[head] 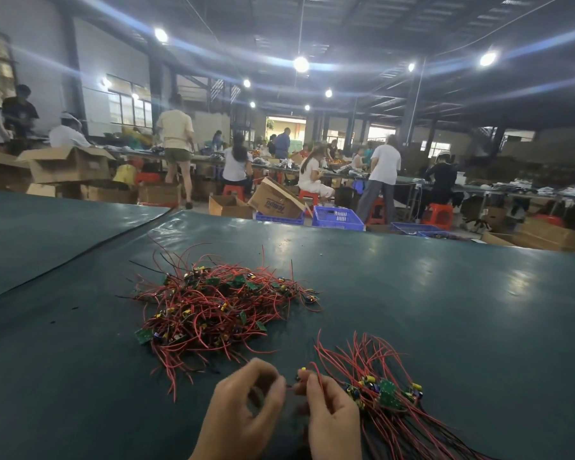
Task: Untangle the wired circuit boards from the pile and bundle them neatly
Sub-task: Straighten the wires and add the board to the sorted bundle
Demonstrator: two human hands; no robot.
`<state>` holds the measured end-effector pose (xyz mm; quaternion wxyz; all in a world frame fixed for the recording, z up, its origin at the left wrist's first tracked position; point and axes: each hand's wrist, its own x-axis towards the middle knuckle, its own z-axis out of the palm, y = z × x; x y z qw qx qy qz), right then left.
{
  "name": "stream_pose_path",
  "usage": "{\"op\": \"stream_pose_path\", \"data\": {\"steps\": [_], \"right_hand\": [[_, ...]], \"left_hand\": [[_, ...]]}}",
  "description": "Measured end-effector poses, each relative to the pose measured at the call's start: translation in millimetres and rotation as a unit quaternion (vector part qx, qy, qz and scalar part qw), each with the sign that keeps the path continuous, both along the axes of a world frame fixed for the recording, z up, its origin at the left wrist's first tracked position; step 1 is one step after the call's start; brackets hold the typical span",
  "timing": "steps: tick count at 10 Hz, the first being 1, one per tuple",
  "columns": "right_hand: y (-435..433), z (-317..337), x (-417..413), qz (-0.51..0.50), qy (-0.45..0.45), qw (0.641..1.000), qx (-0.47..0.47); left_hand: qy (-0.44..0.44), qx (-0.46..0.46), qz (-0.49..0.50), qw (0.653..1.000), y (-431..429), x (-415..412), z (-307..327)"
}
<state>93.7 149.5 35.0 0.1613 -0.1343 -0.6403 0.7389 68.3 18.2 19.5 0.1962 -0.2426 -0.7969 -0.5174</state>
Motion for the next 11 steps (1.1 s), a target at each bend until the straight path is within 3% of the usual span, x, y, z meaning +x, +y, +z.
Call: {"op": "stream_pose_path", "data": {"steps": [1,2,3,4,6,9,11], "right_hand": [[-3.6,-4.3,2.0,-0.011,0.010,0.994,0.105],[-9.1,-7.7,5.3,-0.013,0.049,0.979,0.197],[-10.8,-8.7,6.7,-0.019,0.097,0.962,0.255],[-10.4,-9.9,5.4,-0.016,0.114,0.951,0.288],[-8.9,-10.5,7.2,0.010,0.153,0.930,0.335],[-10.6,-8.0,11.5,0.049,0.179,0.940,0.286],[-7.8,-6.1,11.8,0.024,0.173,0.932,0.318]], "left_hand": [[-0.034,0.020,0.078,0.996,1.7,-6.2,3.6],[-0.142,0.066,0.069,0.985,3.7,-10.2,3.6],[-0.265,0.121,-0.035,0.956,9.0,-10.1,7.0],[-0.295,0.151,-0.077,0.940,11.6,-7.4,10.1],[-0.306,0.244,-0.071,0.917,10.6,-11.2,11.4],[-0.303,0.401,-0.085,0.860,6.5,-11.5,15.2],[-0.292,0.459,-0.113,0.832,-0.5,-13.1,20.8]]}}
